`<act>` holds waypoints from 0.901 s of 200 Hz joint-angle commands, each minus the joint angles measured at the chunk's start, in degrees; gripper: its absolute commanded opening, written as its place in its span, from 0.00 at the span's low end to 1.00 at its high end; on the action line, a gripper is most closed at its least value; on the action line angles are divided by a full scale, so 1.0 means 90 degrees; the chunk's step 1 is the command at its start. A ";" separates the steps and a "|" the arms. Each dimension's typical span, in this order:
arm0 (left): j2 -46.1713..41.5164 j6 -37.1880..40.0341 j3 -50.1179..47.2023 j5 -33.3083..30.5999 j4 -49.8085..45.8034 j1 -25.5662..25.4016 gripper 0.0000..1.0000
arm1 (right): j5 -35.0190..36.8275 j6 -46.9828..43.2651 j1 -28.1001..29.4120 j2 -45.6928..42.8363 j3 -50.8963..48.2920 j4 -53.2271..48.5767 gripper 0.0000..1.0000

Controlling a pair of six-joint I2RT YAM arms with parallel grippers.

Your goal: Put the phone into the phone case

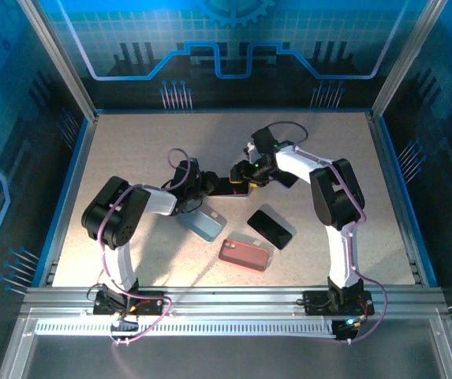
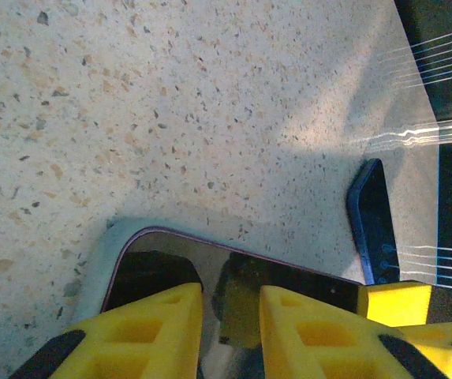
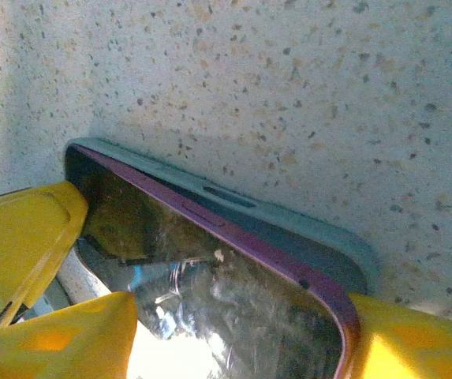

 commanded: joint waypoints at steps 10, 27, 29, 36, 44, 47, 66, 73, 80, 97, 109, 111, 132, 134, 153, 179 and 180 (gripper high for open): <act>0.0199 -0.0015 -0.0187 0.0029 -0.0251 0.0045 0.26 | 0.0185 -0.0200 0.0054 -0.0364 0.0084 -0.0502 0.66; 0.0199 0.0009 -0.0192 0.0018 -0.0275 0.0039 0.26 | 0.0246 -0.0240 0.0050 -0.0541 -0.0037 -0.0514 0.66; 0.0199 0.0010 -0.0186 0.0022 -0.0279 0.0039 0.26 | 0.0258 -0.0248 0.0055 -0.0562 -0.0060 -0.0517 0.66; 0.0196 0.0019 -0.0187 0.0025 -0.0289 0.0044 0.26 | 0.0264 -0.0265 0.0052 -0.0657 -0.0131 -0.0496 0.70; 0.0198 0.0020 -0.0182 0.0029 -0.0312 0.0042 0.26 | 0.0255 -0.0304 0.0047 -0.0759 -0.0227 -0.0460 0.74; 0.0199 0.0027 -0.0168 0.0028 -0.0318 0.0044 0.26 | 0.0255 -0.0319 0.0047 -0.0800 -0.0279 -0.0443 0.76; 0.0191 0.0085 -0.0115 0.0044 -0.0432 0.0044 0.26 | 0.0255 -0.0366 0.0046 -0.1098 -0.0641 -0.0223 0.78; 0.0181 0.0124 -0.0079 0.0053 -0.0505 0.0045 0.26 | 0.0262 -0.0384 0.0038 -0.1192 -0.0789 -0.0116 0.78; 0.0172 0.0150 -0.0045 0.0063 -0.0566 0.0045 0.26 | 0.0274 -0.0378 0.0029 -0.1263 -0.0910 -0.0068 0.77; 0.0124 0.0213 0.0006 0.0094 -0.0648 0.0039 0.26 | 0.0280 -0.0403 0.0001 -0.1399 -0.1169 0.0067 0.71; 0.0082 0.0286 0.0064 0.0093 -0.0756 0.0042 0.26 | 0.0260 -0.0396 -0.0022 -0.1519 -0.1419 0.0266 0.60; 0.0075 0.0296 0.0083 0.0092 -0.0778 0.0040 0.26 | 0.0258 -0.0394 -0.0026 -0.1528 -0.1444 0.0281 0.59; 0.0040 0.0371 0.0232 0.0083 -0.1010 0.0039 0.26 | 0.0069 -0.0330 -0.0115 -0.1645 -0.1794 0.0647 0.28; 0.0035 0.0371 0.0240 0.0075 -0.1019 0.0039 0.26 | 0.0069 -0.0318 -0.0130 -0.1651 -0.1815 0.0674 0.25; 0.0004 0.0405 0.0292 0.0045 -0.1150 0.0041 0.26 | -0.0009 -0.0289 -0.0217 -0.1609 -0.1926 0.0793 0.08; 0.0023 0.0396 0.0362 0.0043 -0.1290 0.0039 0.26 | -0.0152 -0.0271 -0.0231 -0.1515 -0.1965 0.0899 0.00; 0.0028 0.0393 0.0363 0.0043 -0.1293 0.0039 0.26 | -0.0154 -0.0273 -0.0229 -0.1516 -0.1970 0.0905 0.00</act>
